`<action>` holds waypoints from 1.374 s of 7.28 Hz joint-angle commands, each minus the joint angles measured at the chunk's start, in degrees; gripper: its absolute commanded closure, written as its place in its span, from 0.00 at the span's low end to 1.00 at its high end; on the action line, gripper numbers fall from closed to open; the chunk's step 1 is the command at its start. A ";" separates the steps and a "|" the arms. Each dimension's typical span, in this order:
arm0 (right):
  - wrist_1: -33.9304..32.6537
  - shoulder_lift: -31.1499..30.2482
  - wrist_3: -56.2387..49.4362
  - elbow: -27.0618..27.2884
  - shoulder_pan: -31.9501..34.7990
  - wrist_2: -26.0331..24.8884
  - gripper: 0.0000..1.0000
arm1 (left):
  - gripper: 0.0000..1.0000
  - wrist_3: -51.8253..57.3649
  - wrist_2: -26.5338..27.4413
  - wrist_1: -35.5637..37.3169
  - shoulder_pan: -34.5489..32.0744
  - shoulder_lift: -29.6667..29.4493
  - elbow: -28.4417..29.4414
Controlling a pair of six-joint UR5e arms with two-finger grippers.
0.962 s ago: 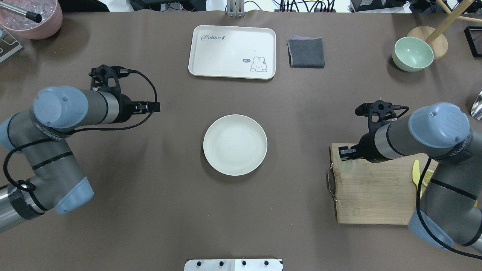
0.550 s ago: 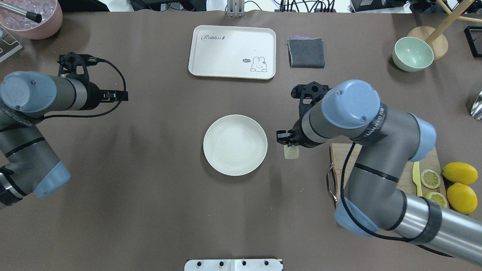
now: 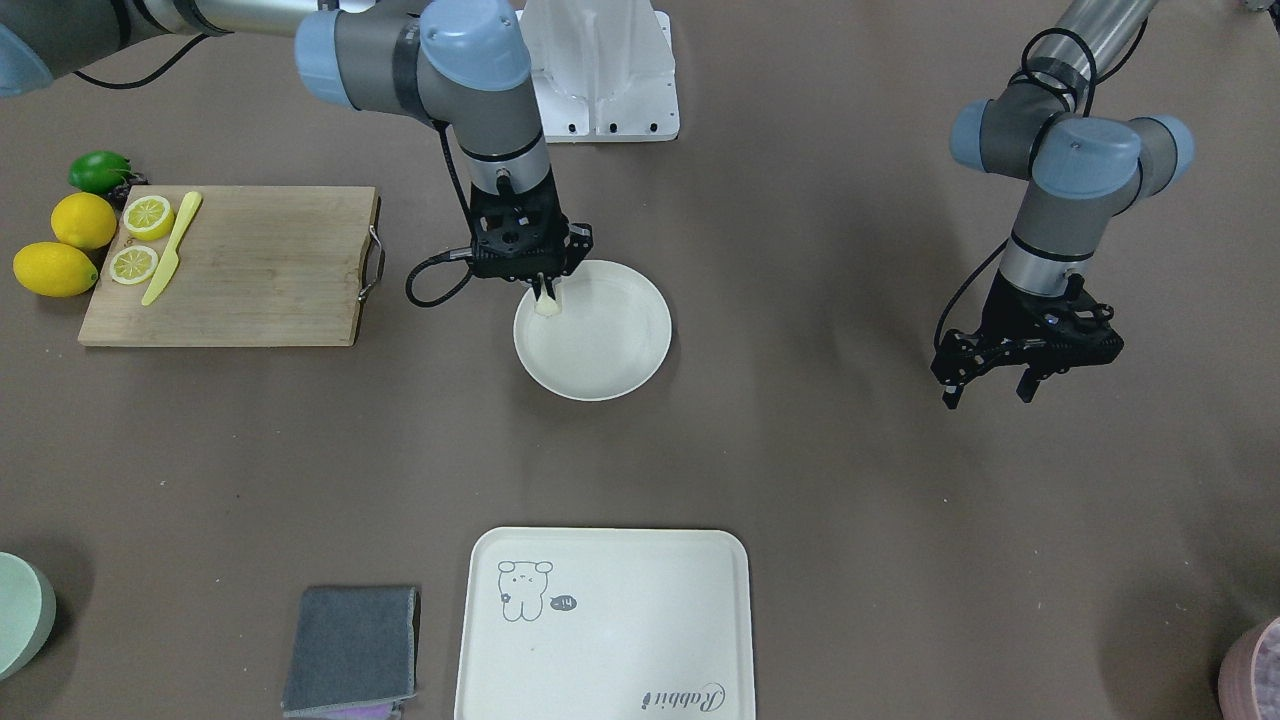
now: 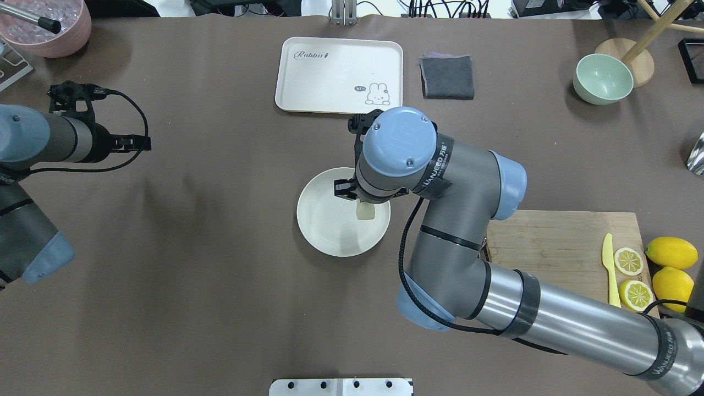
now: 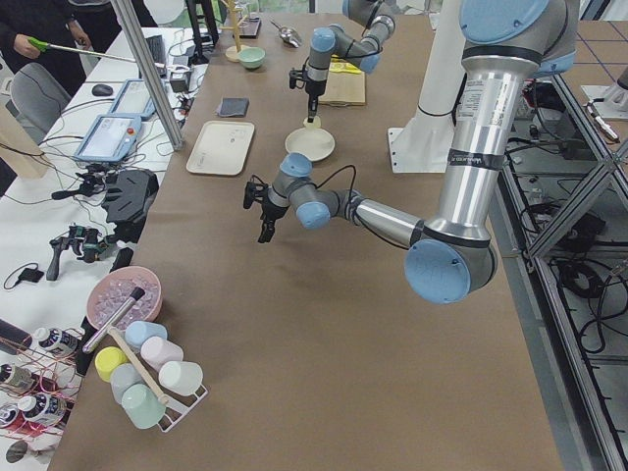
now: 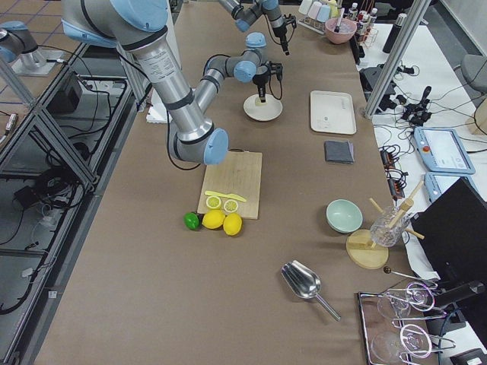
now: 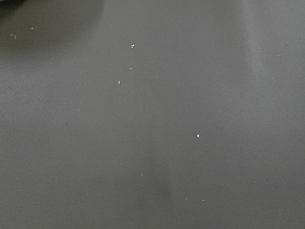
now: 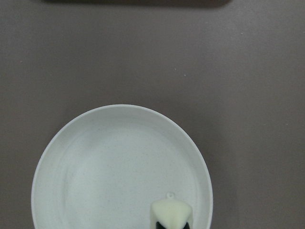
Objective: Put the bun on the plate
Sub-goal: 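Carry the bun with the right gripper and lower it onto the plate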
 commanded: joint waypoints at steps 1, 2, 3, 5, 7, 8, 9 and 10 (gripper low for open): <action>1.69 1.70 0.10 -4.14 -2.34 -2.54 1.00 | 0.02 5.19 -4.21 -0.07 -3.71 0.16 2.83; 4.31 1.61 1.14 -5.29 -3.13 -3.33 1.00 | 0.02 5.65 -5.26 -0.16 -4.68 0.86 2.84; 5.99 1.61 1.15 -6.17 -3.75 -4.12 1.00 | 0.02 6.96 -7.36 -0.25 -6.25 1.56 2.75; 6.71 1.61 1.07 -6.96 -4.02 -4.22 1.00 | 0.02 10.38 -12.27 -0.25 -9.94 2.97 2.49; 6.71 1.78 1.15 -7.58 -4.11 -4.74 0.01 | 0.02 12.42 -13.62 -0.25 -11.62 4.11 2.48; 6.71 2.13 1.59 -7.67 -4.11 -4.83 0.01 | 0.02 12.42 -13.62 -0.25 -11.72 4.21 2.31; 6.63 2.57 1.68 -7.67 -4.11 -4.83 0.01 | 0.02 12.42 -13.62 -0.34 -11.72 4.30 2.22; 6.71 2.66 1.77 -7.58 -4.02 -4.83 0.01 | 0.02 12.42 -13.62 -0.42 -11.72 4.30 2.31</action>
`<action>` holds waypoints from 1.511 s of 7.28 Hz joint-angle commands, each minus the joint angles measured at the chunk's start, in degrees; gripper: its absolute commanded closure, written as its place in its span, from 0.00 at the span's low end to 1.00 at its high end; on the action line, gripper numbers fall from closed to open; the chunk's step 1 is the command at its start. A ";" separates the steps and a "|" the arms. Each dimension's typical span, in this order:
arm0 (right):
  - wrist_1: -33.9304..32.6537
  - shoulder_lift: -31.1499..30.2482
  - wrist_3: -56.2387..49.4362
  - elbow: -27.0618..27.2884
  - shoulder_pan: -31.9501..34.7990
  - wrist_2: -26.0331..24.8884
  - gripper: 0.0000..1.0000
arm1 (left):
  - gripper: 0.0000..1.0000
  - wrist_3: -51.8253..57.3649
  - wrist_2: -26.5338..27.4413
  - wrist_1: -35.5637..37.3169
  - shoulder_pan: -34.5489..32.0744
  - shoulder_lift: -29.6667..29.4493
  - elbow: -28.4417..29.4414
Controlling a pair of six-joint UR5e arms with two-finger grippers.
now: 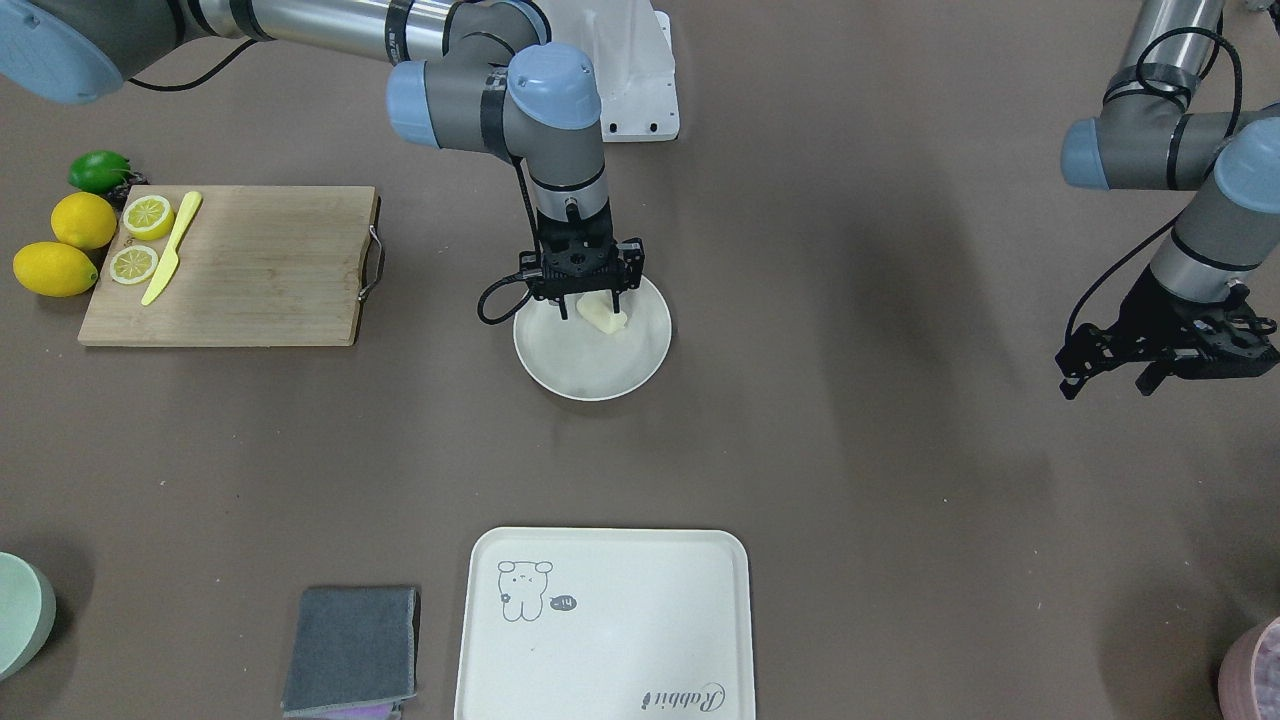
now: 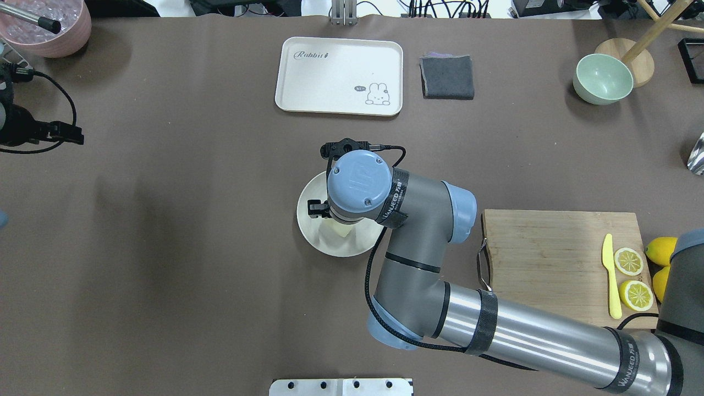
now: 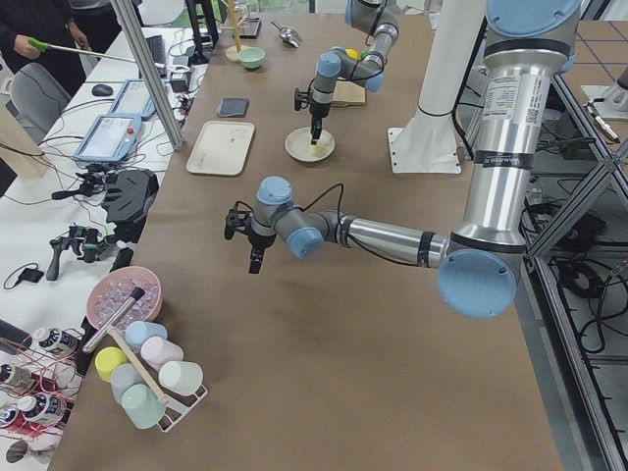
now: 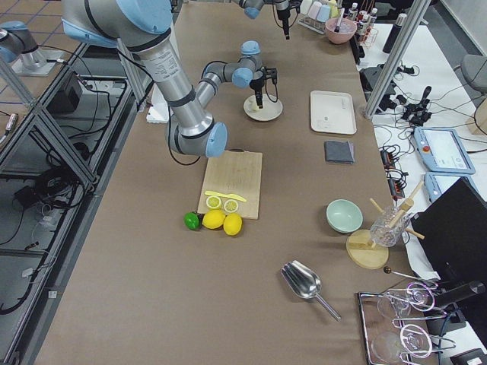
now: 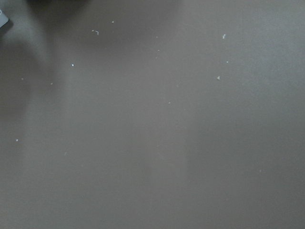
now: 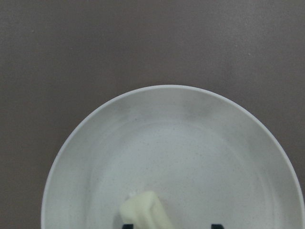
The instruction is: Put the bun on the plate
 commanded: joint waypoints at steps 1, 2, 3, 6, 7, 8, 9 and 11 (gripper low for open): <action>-0.23 0.62 0.24 0.89 0.85 0.23 0.01 | 0.02 0.04 -0.12 -0.10 -0.05 0.52 -0.61; -3.10 0.53 0.16 3.60 3.12 2.23 0.00 | 0.02 0.39 -3.25 0.16 -0.92 1.66 -2.18; -10.61 0.01 -0.71 8.76 6.97 7.04 0.00 | 0.02 7.70 -7.90 0.78 -5.98 3.49 -2.89; -25.08 -13.12 -17.32 26.35 21.98 18.91 0.00 | 0.02 38.52 -11.63 15.31 -23.01 5.54 -3.25; -24.67 -21.71 -28.12 29.26 29.26 25.48 0.00 | 0.02 47.58 -11.72 23.98 -29.52 4.66 -3.77; -24.49 -28.06 -39.89 29.29 35.69 29.46 0.00 | 0.02 53.42 -11.72 32.69 -34.63 1.44 -4.13; -24.49 -33.34 -46.36 28.86 41.67 32.63 0.00 | 0.02 56.26 -11.90 38.52 -37.64 0.45 -4.22; -23.70 -40.39 -54.28 25.10 53.09 35.39 0.00 | 0.02 56.29 -11.99 38.31 -38.02 2.62 -4.22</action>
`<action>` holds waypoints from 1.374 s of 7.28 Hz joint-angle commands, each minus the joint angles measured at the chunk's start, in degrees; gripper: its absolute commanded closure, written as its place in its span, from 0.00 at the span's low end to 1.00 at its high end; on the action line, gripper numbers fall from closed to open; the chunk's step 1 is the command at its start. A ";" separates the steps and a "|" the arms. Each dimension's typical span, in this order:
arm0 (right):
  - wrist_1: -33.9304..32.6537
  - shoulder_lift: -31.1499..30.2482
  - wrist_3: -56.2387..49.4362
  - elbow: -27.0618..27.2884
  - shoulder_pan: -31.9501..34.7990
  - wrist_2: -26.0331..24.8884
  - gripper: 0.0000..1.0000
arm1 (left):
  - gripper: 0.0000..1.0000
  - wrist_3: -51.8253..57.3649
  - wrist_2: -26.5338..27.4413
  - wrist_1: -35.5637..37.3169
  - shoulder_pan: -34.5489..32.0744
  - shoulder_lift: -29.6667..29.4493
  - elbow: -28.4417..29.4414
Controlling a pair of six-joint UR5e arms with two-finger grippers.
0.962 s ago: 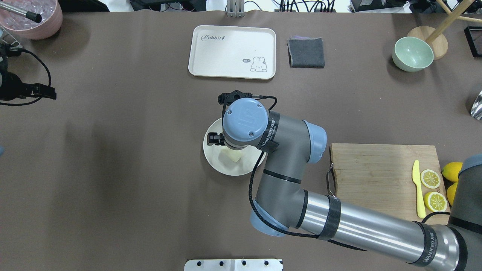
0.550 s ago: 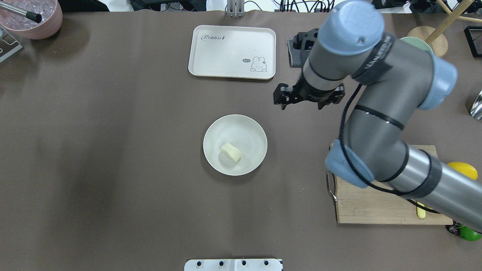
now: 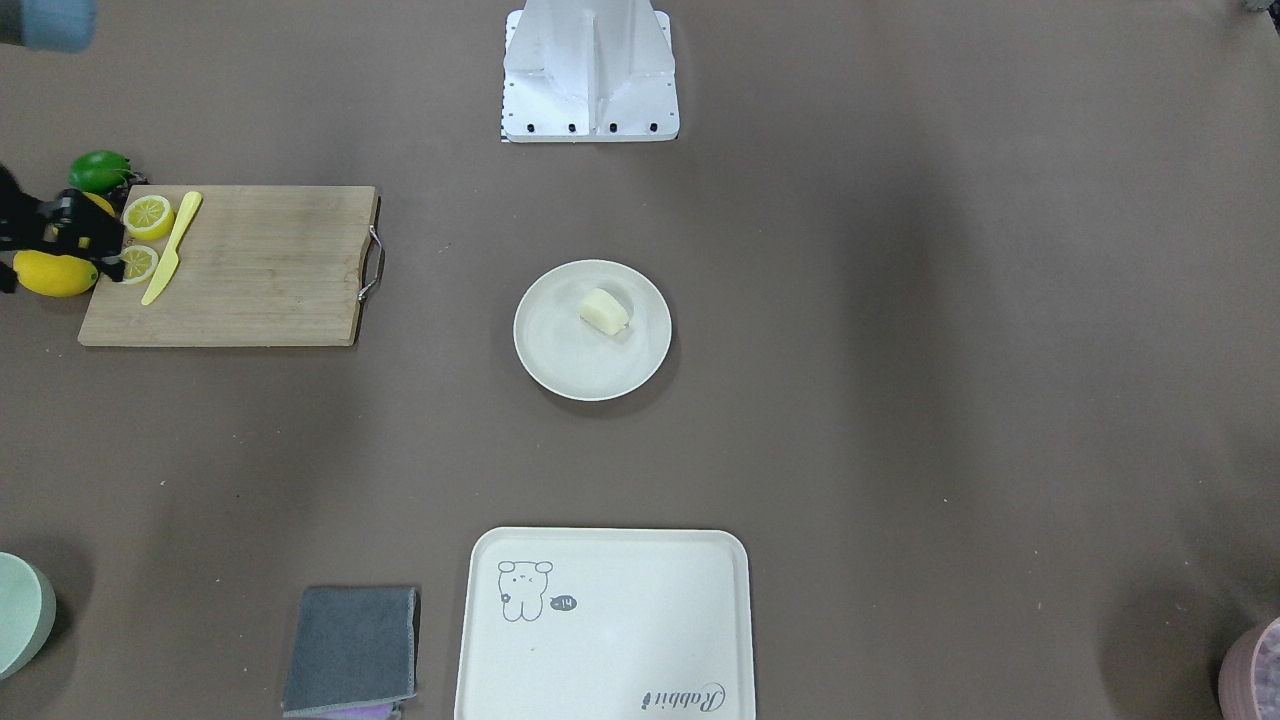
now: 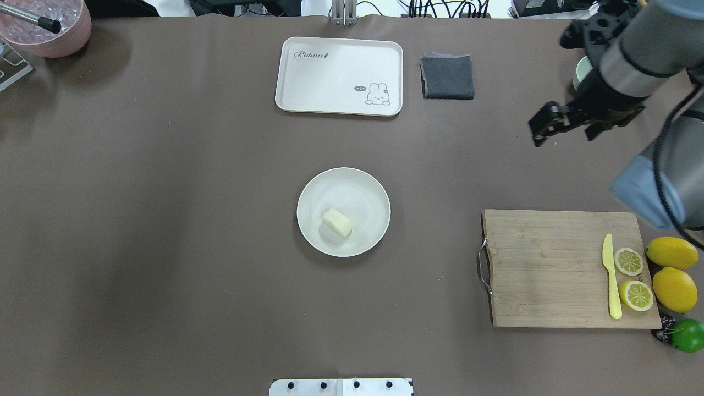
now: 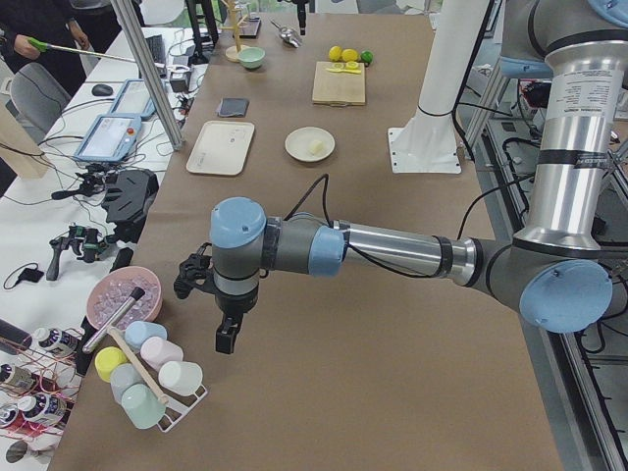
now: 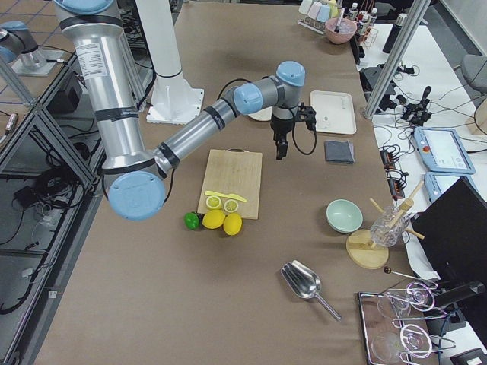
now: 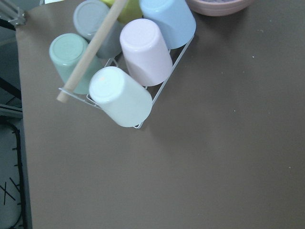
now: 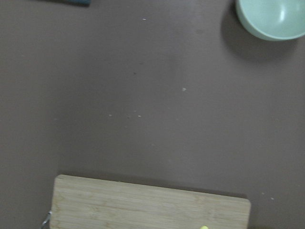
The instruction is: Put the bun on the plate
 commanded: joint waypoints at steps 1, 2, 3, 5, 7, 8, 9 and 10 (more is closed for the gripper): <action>1.19 -5.90 -15.97 -7.65 15.38 2.82 0.00 | 0.02 0.69 -0.10 0.78 -0.85 1.57 -0.30; 1.29 -6.70 -22.42 -11.88 19.98 3.78 0.00 | 0.02 0.51 -0.10 0.78 -0.76 1.57 -0.22; 1.64 -8.71 -24.92 -12.71 22.72 3.62 0.00 | 0.02 -0.27 -0.36 0.52 -0.50 1.48 -0.39; 2.87 -11.97 -26.52 -12.72 25.12 3.53 0.00 | 0.02 -6.93 -4.40 -4.64 3.26 2.27 0.05; 2.87 -13.03 -26.35 -13.33 25.12 3.44 0.00 | 0.02 -9.14 -4.49 -7.56 5.91 3.24 0.22; 4.44 -14.17 -26.26 -13.42 25.12 3.36 0.00 | 0.02 -9.25 -4.49 -8.61 6.26 3.59 0.22; 6.98 -15.40 -25.91 -13.51 25.12 3.27 0.00 | 0.02 -9.33 -4.49 -8.71 6.27 3.51 0.14; 7.35 -15.32 -25.74 -14.29 25.12 3.27 0.00 | 0.02 -9.34 -4.49 -8.71 6.27 3.50 0.05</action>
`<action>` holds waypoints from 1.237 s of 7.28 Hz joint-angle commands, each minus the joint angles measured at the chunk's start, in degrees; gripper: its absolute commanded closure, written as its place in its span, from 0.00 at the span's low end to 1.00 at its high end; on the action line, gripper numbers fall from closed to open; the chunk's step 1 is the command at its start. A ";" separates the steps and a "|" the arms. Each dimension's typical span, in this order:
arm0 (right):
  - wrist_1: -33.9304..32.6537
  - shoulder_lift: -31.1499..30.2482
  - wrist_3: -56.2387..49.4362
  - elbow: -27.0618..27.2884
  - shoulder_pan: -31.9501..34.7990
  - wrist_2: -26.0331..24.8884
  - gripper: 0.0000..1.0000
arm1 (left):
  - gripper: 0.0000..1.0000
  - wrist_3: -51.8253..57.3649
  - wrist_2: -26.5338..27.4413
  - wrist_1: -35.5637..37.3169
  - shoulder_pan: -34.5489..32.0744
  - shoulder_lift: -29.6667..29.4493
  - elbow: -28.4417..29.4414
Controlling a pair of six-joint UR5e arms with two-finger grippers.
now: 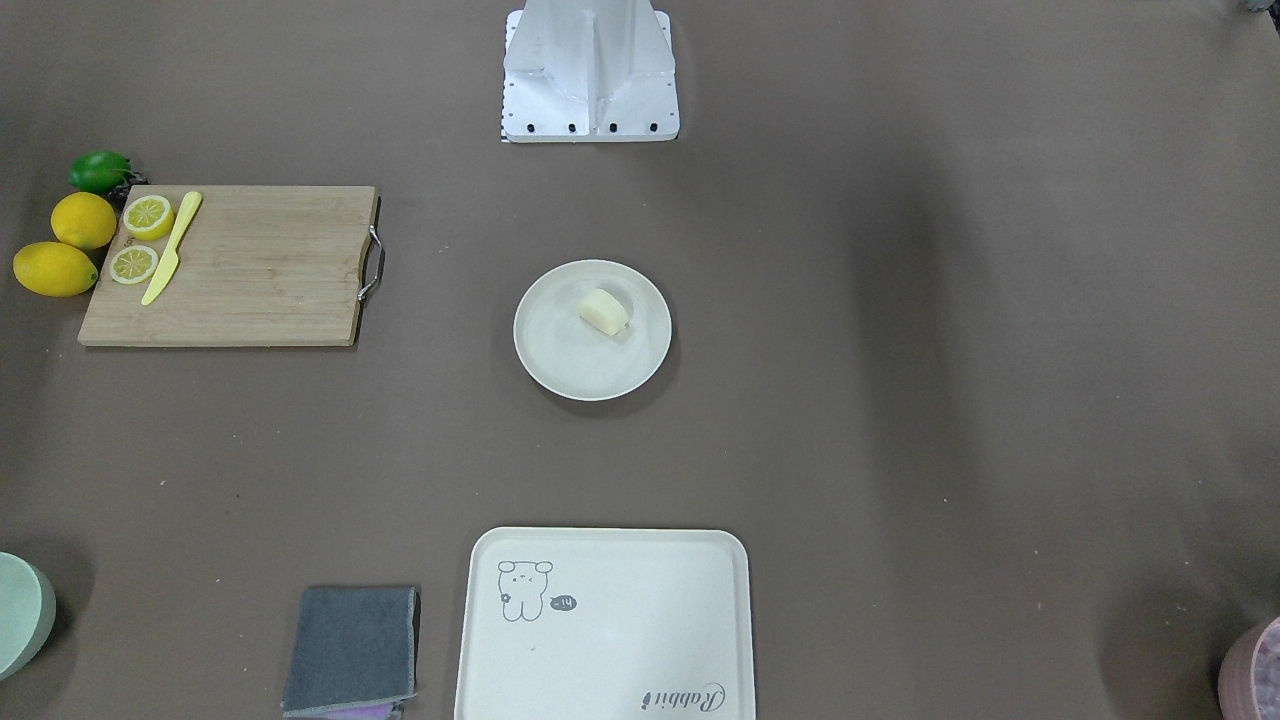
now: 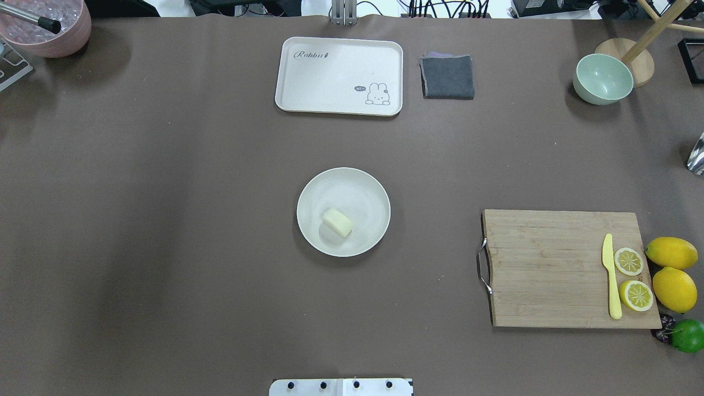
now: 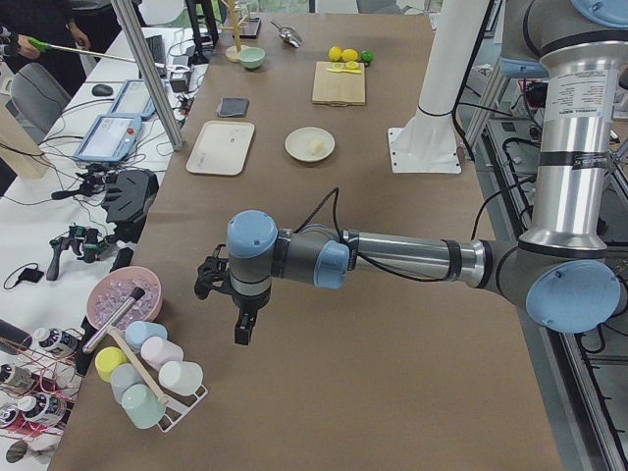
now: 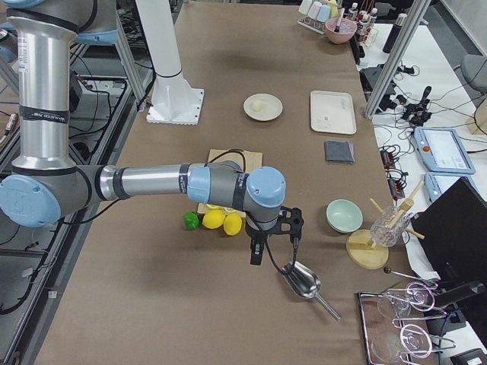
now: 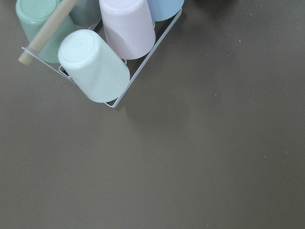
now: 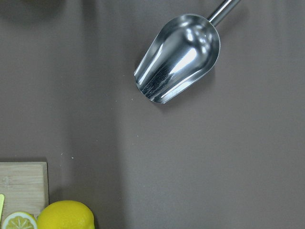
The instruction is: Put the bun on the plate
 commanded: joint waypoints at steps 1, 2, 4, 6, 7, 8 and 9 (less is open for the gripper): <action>3.71 -0.11 0.35 -2.69 0.01 -0.04 0.00 | 0.02 -0.13 -0.01 -0.23 0.11 -0.05 -0.18; 5.82 0.42 0.44 -4.62 0.01 -0.04 0.00 | 0.02 -0.13 -0.01 -0.15 0.11 -0.05 -0.18; 5.85 0.86 0.79 -4.47 0.01 0.13 0.00 | 0.02 -0.13 0.08 -0.23 0.11 -0.05 -0.10; 5.93 1.74 3.16 -3.94 0.01 0.48 0.00 | 0.02 -0.13 0.16 -0.23 0.11 -0.13 0.17; 5.93 2.00 3.26 -3.85 -0.08 0.57 0.00 | 0.02 -0.13 0.17 -0.15 0.02 -0.14 0.17; 5.93 2.53 3.26 -3.94 -0.16 0.57 0.00 | 0.02 -0.13 0.25 -0.15 0.02 -0.05 0.17; 5.93 2.71 3.26 -3.85 -0.16 0.57 0.00 | 0.02 -0.13 0.25 -0.15 0.02 -0.13 0.17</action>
